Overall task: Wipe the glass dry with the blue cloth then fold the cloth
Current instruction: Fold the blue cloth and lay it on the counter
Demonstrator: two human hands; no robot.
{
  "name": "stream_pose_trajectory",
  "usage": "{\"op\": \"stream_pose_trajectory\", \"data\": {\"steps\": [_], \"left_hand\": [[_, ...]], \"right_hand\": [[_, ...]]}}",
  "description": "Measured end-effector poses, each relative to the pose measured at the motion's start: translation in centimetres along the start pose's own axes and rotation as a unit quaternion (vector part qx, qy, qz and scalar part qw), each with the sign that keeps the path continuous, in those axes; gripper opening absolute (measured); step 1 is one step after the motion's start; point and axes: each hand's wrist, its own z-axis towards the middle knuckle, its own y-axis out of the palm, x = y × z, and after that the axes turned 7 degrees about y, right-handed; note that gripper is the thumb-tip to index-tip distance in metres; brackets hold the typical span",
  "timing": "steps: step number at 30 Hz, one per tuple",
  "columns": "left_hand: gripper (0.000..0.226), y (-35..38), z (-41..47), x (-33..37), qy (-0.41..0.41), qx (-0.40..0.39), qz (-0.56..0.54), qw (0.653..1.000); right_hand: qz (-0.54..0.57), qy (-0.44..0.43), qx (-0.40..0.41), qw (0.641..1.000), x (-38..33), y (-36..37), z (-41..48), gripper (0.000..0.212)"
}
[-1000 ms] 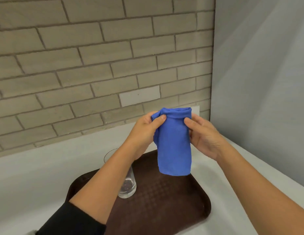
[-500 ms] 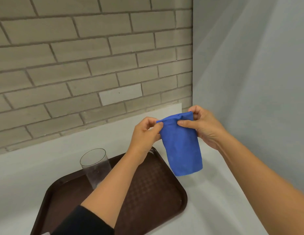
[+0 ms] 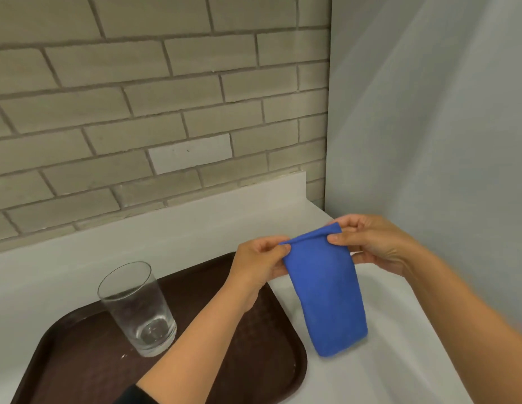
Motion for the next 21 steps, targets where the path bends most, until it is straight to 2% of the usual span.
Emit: {"op": "stream_pose_trajectory", "data": {"steps": [2,5,7,10,12,18,21], "left_hand": [[0.010,-0.4,2.2,-1.6,-0.043,0.021,0.045,0.998],[0.019,-1.5,6.3,-4.6,-0.065,0.027,0.214,0.974],[0.018,-2.1,8.6,-6.6,-0.055,0.012,0.339,0.939],[0.020,-2.7,10.8,-8.6,-0.060,0.009,0.496,0.866],[0.021,-3.0,11.5,-9.5,-0.050,0.018,0.538,0.842],[0.024,-3.0,12.9,-10.1,-0.026,0.033,0.596,0.802],[0.025,-2.9,12.6,-10.2,-0.032,0.028,0.600,0.799]], "right_hand": [[-0.032,0.046,0.019,0.998,0.9,0.3,2.9,0.019],[-0.076,0.103,0.036,0.991,3.0,1.2,7.8,0.020],[-0.114,0.119,0.056,0.985,4.4,1.7,10.9,0.019],[-0.175,0.112,0.081,0.975,6.2,2.2,14.3,0.025],[-0.188,0.112,0.095,0.971,7.2,2.4,15.6,0.025],[-0.194,0.108,0.135,0.966,8.3,2.8,17.2,0.015],[-0.208,0.107,0.145,0.961,8.6,3.1,16.8,0.017]]}}
